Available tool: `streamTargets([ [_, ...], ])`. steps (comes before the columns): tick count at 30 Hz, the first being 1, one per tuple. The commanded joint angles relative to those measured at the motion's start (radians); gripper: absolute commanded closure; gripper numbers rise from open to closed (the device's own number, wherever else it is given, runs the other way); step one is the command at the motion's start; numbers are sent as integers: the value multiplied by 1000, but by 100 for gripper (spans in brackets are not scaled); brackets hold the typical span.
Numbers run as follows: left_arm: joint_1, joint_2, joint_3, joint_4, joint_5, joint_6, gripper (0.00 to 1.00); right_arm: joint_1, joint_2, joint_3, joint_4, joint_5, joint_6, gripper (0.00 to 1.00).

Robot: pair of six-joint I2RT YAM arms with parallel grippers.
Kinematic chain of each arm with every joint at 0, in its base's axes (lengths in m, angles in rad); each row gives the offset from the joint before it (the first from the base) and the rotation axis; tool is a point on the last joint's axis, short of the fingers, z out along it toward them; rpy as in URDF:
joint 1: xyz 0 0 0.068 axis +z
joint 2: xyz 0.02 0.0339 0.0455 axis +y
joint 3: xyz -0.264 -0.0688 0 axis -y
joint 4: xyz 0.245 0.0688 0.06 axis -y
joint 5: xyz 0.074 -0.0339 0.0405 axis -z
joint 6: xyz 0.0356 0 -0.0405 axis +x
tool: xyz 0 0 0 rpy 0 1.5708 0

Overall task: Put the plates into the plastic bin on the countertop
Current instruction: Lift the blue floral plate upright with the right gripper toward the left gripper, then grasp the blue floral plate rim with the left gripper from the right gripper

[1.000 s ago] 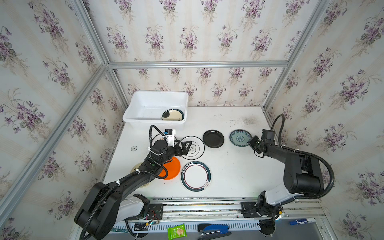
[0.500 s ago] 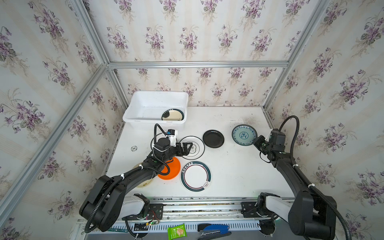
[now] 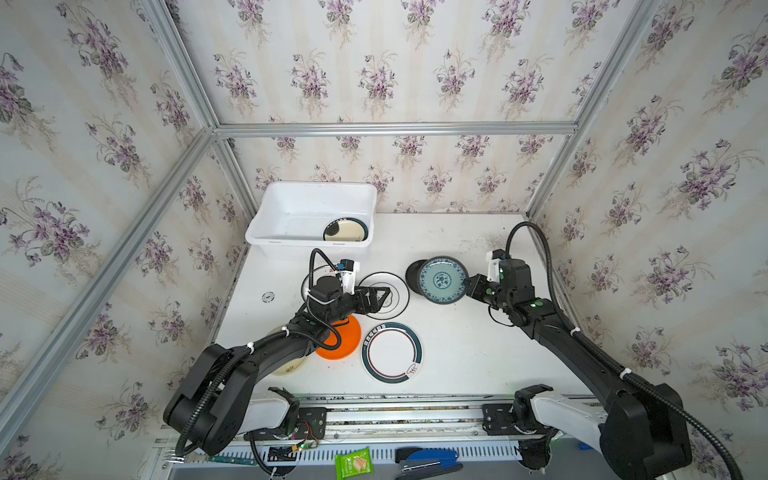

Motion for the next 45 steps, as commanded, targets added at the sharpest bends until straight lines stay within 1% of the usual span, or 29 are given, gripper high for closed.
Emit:
streamTargets([
  [1,-1,2,-2,39,18,3,1,23,17,4,125,-39,44,100],
  [5,-1,12,0,48,26,-1,1,74,22,7,159,-43,54,100],
  [8,-1,17,-4,77,46,-9,1,88,7,-15,197,-41,56,100],
  [12,-1,22,-11,100,59,-23,1,101,9,-13,200,-54,47,100],
  [20,-1,16,-23,135,75,-35,2,171,51,21,216,-47,26,100],
  [25,-1,19,-25,142,80,-40,3,206,83,32,275,-80,37,100],
  [30,1,28,-23,150,93,-50,12,233,105,41,316,-101,50,100],
  [37,1,57,-21,186,122,-75,36,265,116,45,341,-101,28,100],
  [40,2,65,-17,188,128,-78,44,270,119,43,345,-100,25,100],
  [41,3,68,-15,189,130,-80,50,270,120,42,350,-101,23,100],
  [42,4,72,-16,189,132,-81,54,272,122,39,355,-104,22,100],
  [44,4,79,-12,191,134,-87,59,273,128,37,362,-109,23,100],
  [45,5,82,-12,192,135,-94,59,273,132,36,362,-111,24,100],
])
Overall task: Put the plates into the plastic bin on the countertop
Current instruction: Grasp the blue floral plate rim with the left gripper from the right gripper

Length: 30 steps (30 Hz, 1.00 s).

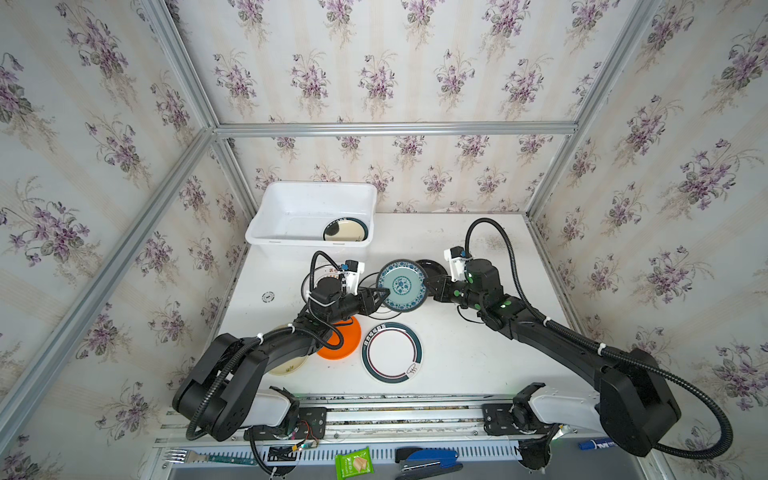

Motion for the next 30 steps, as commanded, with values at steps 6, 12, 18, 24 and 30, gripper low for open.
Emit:
streamTargets([
  [6,15,25,5,51,18,-42,79,2,19,0,138,-56,27,100],
  [12,43,25,0,56,45,-52,83,2,26,5,148,-61,18,100],
  [18,80,19,-7,49,55,-58,84,2,47,22,163,-96,50,93],
  [24,94,13,-13,53,57,-63,93,2,38,2,182,-115,70,57],
  [30,95,6,-17,53,54,-65,96,2,12,-1,154,-93,53,34],
])
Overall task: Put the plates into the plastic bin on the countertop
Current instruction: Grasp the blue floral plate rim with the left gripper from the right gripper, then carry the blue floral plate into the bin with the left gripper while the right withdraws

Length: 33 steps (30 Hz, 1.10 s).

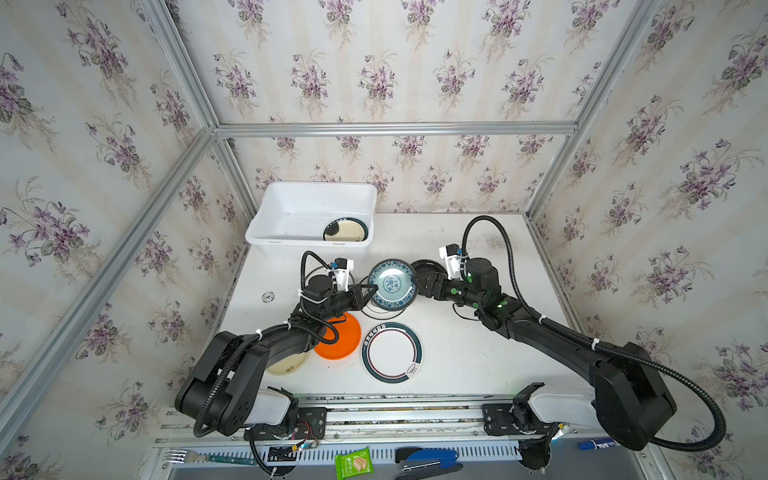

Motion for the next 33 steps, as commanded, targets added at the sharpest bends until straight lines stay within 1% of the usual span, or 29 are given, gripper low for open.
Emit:
streamTargets([
  [1,2,-7,-2,26,5,0,97,0,-11,8,24,5,-10,33],
  [7,2,-29,-12,38,6,-20,98,0,-59,8,-38,51,2,27],
  [9,2,-44,-16,37,-1,-19,98,0,-83,4,-64,70,-9,24],
  [11,2,-59,-21,30,-9,-8,98,0,-109,6,-113,102,-53,19],
  [14,3,-79,-24,4,-19,14,99,0,-126,13,-178,143,-109,15],
  [18,2,-135,-34,-10,-36,44,100,-1,-136,7,-175,160,-128,13],
  [20,2,-166,-32,-66,-74,93,100,0,-144,4,-167,163,-142,13],
  [21,-3,-213,-32,-90,-93,130,100,0,-150,0,-162,164,-150,13],
  [24,-19,-304,-33,-179,-193,220,100,0,-169,-24,-130,182,-163,13],
  [27,-24,-361,-51,-191,-258,250,100,0,-182,-49,-92,189,-169,13],
  [29,-24,-373,-50,-209,-300,273,100,0,-192,-63,-70,185,-171,13],
  [30,-23,-375,-40,-229,-347,282,100,0,-199,-71,-60,178,-170,12],
  [33,-22,-369,5,-293,-426,289,99,0,-224,-96,-32,151,-172,12],
])
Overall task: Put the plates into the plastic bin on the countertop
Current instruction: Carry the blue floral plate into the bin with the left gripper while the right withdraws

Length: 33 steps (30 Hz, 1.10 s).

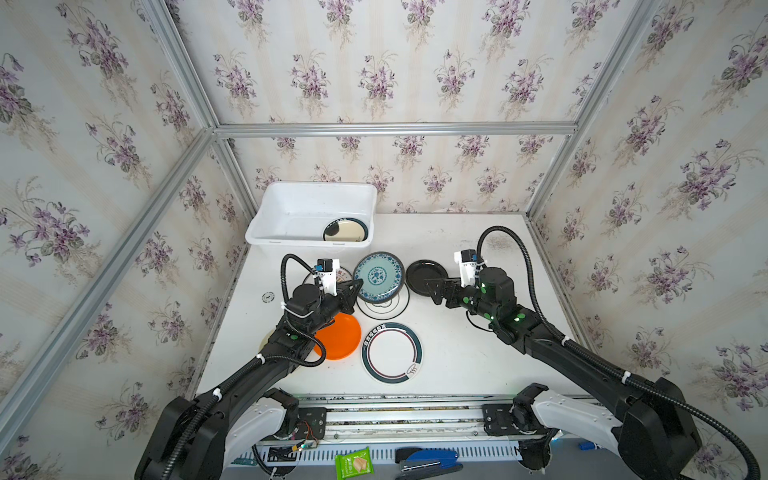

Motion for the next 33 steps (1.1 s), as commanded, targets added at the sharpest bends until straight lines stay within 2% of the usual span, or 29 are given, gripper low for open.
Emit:
streamTargets([
  [1,2,-2,45,-44,-145,37,99,0,-28,-25,92,-25,-15,12],
  [6,4,0,77,-14,-330,-45,99,0,-84,-97,167,-23,0,9],
  [9,13,38,136,-20,-377,-38,98,0,-107,-117,168,-14,0,8],
  [14,60,130,316,-143,-436,-24,95,0,-126,-141,162,-23,-2,8],
  [24,230,462,737,-330,-322,-12,95,0,-152,-144,114,-7,-14,8],
  [29,263,639,960,-483,-355,47,96,0,-165,-144,82,21,-21,8],
  [33,276,769,1110,-592,-288,50,96,-2,-172,-151,63,47,-27,8],
])
